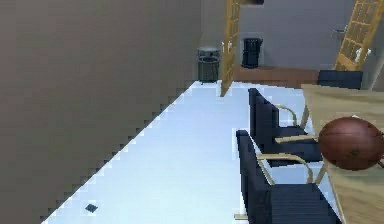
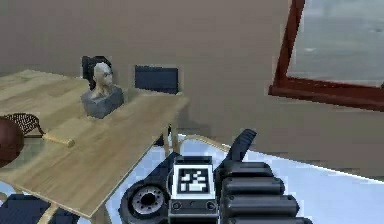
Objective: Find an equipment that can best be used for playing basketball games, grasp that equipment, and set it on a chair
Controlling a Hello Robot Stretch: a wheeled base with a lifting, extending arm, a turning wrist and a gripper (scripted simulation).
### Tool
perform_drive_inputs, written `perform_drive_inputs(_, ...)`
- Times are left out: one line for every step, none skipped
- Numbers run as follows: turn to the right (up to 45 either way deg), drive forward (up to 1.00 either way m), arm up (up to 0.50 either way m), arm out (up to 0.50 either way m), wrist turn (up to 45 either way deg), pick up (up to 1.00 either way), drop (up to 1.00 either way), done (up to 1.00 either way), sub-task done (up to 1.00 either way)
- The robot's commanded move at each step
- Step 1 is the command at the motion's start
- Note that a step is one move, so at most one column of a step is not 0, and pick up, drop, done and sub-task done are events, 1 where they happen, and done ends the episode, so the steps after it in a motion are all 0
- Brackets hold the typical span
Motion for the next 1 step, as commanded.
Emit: perform_drive_inputs(45.0, 0.00, 0.00, 0.00, 0.0, 0.00, 0.00, 0.00, 0.00)
